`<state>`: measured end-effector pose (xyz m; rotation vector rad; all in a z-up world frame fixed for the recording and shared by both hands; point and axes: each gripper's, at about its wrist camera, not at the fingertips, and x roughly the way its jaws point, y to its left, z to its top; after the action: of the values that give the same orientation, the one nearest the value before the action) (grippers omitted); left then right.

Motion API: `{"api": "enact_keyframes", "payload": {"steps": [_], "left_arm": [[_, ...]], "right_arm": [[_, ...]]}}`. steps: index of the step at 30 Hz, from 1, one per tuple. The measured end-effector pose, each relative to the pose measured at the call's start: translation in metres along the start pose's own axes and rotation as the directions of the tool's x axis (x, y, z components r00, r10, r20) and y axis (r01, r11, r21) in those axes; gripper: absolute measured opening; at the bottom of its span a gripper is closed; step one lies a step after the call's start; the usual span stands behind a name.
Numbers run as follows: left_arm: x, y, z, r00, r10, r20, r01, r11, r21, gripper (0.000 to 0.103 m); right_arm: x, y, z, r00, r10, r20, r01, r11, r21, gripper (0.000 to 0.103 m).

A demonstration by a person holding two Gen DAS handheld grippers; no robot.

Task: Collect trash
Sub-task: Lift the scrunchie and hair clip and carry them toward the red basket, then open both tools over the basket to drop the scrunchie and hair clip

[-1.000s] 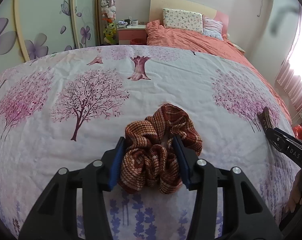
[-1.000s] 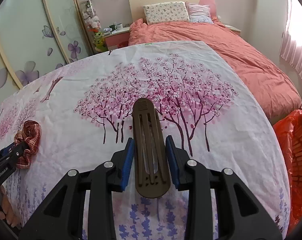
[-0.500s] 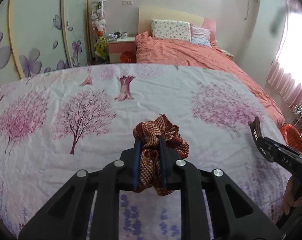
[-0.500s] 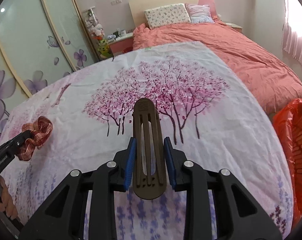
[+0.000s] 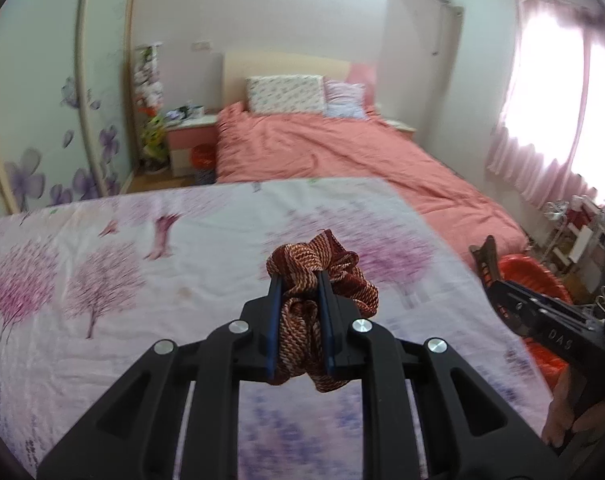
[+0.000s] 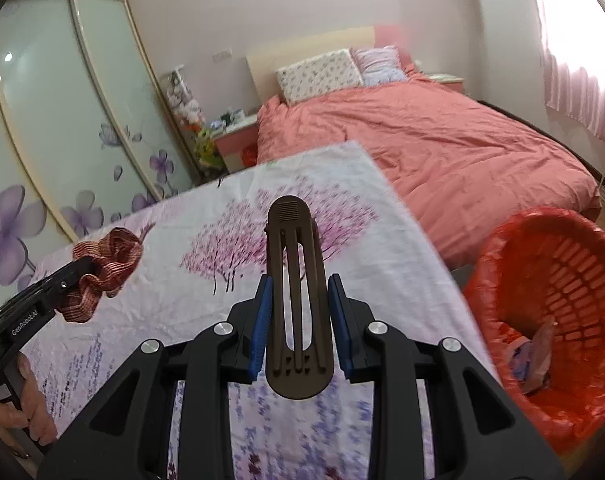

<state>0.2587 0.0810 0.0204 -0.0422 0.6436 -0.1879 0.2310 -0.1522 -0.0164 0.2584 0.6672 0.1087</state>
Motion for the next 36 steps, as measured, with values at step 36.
{"api": "enact_keyframes", "payload": {"steps": [36], "left_arm": [[0.05,-0.303,-0.017,0.898,-0.42,-0.128,0.438,0.875,0.206,0.018]], "right_arm": [[-0.109,-0.181,-0.006,0.931,-0.301,0.205,0.235,0.927,0.294,0.029]]}}
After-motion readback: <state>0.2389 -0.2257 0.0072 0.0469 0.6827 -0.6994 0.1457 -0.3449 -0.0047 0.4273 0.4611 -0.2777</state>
